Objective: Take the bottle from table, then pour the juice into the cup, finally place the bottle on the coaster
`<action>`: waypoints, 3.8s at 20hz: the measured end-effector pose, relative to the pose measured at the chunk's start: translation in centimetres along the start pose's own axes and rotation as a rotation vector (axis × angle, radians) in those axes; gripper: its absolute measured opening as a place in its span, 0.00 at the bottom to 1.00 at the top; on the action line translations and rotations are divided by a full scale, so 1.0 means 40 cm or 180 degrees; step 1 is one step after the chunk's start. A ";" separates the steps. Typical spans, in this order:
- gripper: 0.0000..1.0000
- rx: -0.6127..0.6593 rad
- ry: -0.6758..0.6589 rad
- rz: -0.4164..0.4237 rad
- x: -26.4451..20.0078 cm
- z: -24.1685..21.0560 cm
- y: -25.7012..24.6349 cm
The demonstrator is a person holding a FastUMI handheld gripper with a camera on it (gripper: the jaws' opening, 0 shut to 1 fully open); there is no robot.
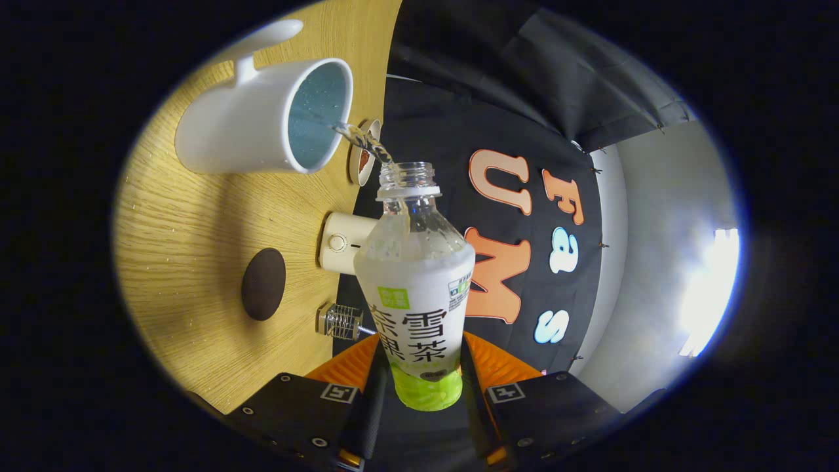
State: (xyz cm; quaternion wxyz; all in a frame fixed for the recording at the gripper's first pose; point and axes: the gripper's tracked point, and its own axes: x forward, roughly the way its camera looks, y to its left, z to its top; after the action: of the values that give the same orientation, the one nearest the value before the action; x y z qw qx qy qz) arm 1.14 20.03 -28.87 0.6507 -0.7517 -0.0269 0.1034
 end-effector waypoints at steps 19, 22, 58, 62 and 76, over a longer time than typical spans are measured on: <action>0.57 -0.0334 -0.0164 -0.0134 0.021 0.014 -0.064; 0.57 -0.0388 -0.0189 -0.0166 0.023 0.019 -0.069; 0.57 -0.1070 -0.0593 -0.0509 0.041 0.084 -0.135; 0.57 -0.1085 -0.0606 -0.0502 0.039 0.089 -0.131; 0.57 -0.1044 -0.0657 -0.0422 0.023 0.104 -0.103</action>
State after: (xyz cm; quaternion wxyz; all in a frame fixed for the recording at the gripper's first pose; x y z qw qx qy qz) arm 1.66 24.87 -25.49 0.5188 -0.8296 -0.1594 0.1310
